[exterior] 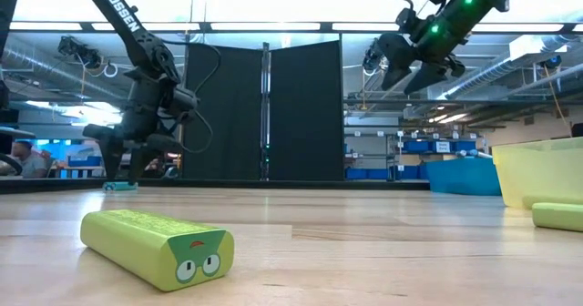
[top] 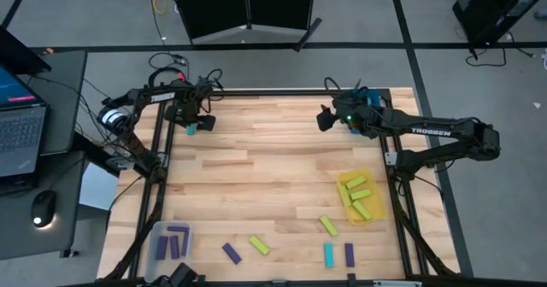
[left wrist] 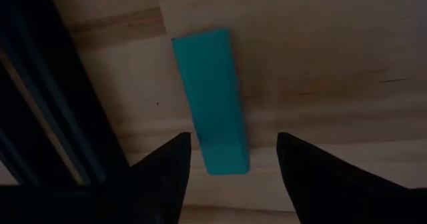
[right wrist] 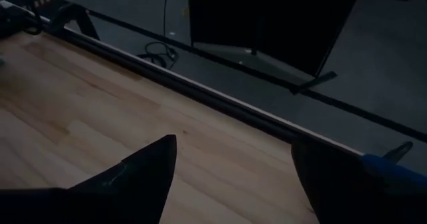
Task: Sort blocks
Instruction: Put the blue block into the blue bin
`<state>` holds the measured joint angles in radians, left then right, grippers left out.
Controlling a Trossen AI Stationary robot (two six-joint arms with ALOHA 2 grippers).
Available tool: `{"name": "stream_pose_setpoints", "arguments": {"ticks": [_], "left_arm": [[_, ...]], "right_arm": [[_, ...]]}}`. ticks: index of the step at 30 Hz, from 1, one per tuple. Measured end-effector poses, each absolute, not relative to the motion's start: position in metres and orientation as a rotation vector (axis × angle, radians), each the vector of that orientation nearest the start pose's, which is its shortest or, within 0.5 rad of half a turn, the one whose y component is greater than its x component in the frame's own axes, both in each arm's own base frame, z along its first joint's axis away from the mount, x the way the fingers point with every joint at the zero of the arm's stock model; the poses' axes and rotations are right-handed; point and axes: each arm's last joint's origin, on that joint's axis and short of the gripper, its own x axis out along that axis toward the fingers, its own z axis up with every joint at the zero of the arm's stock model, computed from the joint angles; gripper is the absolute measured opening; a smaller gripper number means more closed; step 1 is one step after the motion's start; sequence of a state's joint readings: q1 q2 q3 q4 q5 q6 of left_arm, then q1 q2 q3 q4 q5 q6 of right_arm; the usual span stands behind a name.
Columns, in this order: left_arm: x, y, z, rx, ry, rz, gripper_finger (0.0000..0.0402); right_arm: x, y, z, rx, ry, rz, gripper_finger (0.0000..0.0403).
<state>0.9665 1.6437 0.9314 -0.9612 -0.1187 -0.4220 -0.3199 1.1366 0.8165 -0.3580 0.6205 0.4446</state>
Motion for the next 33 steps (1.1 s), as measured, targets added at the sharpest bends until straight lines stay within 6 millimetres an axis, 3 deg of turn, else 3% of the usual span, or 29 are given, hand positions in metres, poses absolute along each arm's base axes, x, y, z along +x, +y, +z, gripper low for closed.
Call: {"name": "stream_pose_setpoints", "arguments": {"ticks": [7,14,18,21,27,30,33], "left_arm": [[0.143,0.213,0.155,-1.024,1.424,1.185,0.0204],[0.142,0.212,0.156,-1.037,1.419,1.237,0.0222],[0.143,0.202,0.165,-1.029,1.453,1.225,0.0231],[0.148,0.187,0.184,-0.964,1.393,1.188,0.0233],[0.142,0.143,0.228,-0.81,0.958,1.196,0.0229],[0.13,0.114,0.23,-0.813,0.816,1.177,0.0228],[0.118,0.096,0.214,-0.814,0.692,1.235,0.0228]], "right_arm": [[0.216,-0.089,0.268,0.283,0.459,-1.031,0.0308],[0.216,-0.089,0.268,0.247,0.472,-1.019,0.0304],[0.217,-0.088,0.268,0.225,0.484,-1.006,0.0305],[0.218,-0.086,0.269,0.202,0.486,-0.988,0.0305],[0.223,-0.083,0.274,0.16,0.45,-0.953,0.0301],[0.226,-0.08,0.276,0.133,0.43,-0.93,0.03],[0.229,-0.079,0.281,0.107,0.392,-0.91,0.0301]]}}
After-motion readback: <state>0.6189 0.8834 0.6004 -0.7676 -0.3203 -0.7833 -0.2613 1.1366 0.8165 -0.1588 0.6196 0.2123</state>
